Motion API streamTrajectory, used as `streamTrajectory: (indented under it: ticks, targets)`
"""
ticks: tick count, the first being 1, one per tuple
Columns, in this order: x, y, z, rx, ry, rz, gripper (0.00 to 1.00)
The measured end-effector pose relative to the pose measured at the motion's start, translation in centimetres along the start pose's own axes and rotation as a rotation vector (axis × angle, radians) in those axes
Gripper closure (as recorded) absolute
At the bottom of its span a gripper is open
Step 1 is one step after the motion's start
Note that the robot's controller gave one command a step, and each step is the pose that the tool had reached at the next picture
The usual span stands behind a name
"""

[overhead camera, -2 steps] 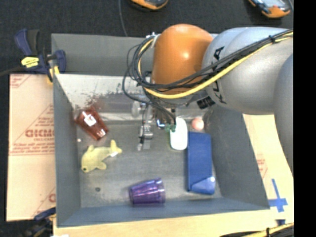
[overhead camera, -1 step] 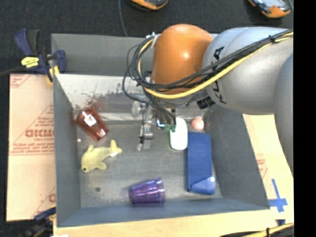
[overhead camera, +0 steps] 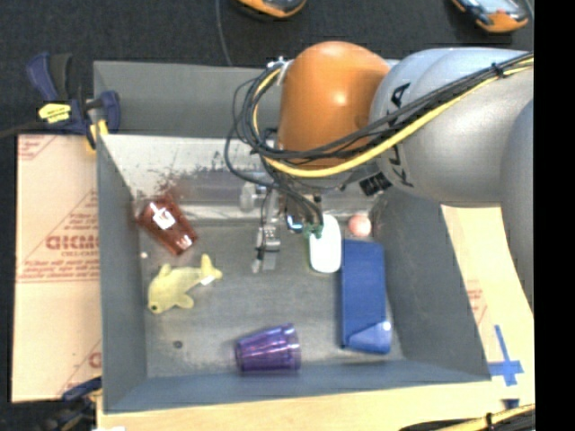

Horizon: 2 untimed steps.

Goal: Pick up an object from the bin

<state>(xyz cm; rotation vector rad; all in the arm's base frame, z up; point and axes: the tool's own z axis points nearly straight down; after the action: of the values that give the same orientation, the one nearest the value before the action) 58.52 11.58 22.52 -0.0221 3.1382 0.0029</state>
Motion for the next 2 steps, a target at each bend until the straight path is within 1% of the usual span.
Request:
streamTrajectory:
  ticks: [1,2]
  targets:
    - [-5.9,1.2,-4.3,-0.002,-0.005,0.007,0.0]
    - [1.9,2.0,1.7,0.002,-0.001,-0.099,0.0]
